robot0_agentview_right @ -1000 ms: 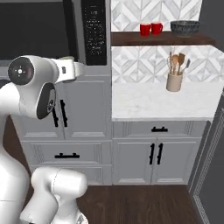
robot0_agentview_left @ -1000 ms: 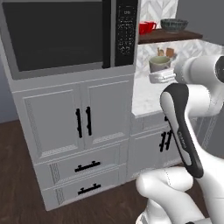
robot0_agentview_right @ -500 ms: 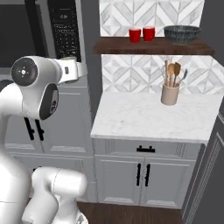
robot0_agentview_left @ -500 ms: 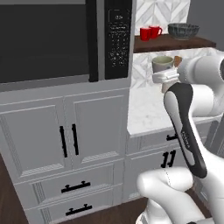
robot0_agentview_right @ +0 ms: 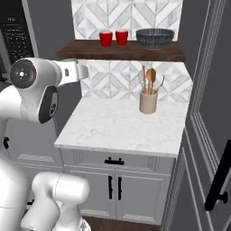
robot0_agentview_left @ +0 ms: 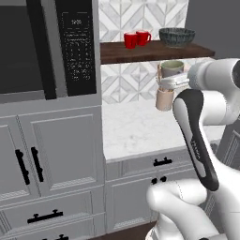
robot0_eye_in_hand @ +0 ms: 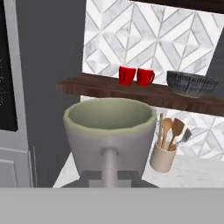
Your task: Gather all objects into one cabinet and sort the glasses and bowls to opposite sides.
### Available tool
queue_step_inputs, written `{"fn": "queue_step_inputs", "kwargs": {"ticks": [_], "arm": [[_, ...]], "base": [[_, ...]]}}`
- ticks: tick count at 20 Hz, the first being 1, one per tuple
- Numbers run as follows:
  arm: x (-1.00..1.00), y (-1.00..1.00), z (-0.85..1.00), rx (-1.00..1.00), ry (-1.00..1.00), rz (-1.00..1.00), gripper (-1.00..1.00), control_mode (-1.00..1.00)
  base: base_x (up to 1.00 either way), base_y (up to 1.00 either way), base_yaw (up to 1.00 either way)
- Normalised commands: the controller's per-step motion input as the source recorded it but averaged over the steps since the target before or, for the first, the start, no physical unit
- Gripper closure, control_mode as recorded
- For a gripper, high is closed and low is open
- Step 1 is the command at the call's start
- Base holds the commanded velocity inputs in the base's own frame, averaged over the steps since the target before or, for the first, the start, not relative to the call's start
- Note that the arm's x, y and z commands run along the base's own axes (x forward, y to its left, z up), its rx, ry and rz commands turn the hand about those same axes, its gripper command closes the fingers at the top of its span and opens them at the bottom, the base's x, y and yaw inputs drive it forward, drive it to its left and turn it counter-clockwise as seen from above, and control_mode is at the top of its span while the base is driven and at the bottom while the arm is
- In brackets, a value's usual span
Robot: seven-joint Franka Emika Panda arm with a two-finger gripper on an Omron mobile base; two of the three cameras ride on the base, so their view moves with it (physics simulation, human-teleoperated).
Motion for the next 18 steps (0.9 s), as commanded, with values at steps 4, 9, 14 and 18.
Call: {"fn": "queue_step_inputs", "kwargs": {"ticks": [4, 9, 14, 18], "arm": [[0.0, 0.0, 0.0, 0.0, 0.0, 0.0, 1.0, 1.0], [0.0, 0.0, 0.0, 0.0, 0.0, 0.0, 1.0, 1.0], [0.0, 0.0, 0.0, 0.0, 0.0, 0.0, 1.0, 1.0], [0.0, 0.0, 0.0, 0.0, 0.0, 0.0, 1.0, 1.0]], "base": [[0.87, -0.15, 0.1], [0.61, -0.24, 0.04], [0.38, -0.34, 0.0], [0.32, -0.08, 0.01]]}}
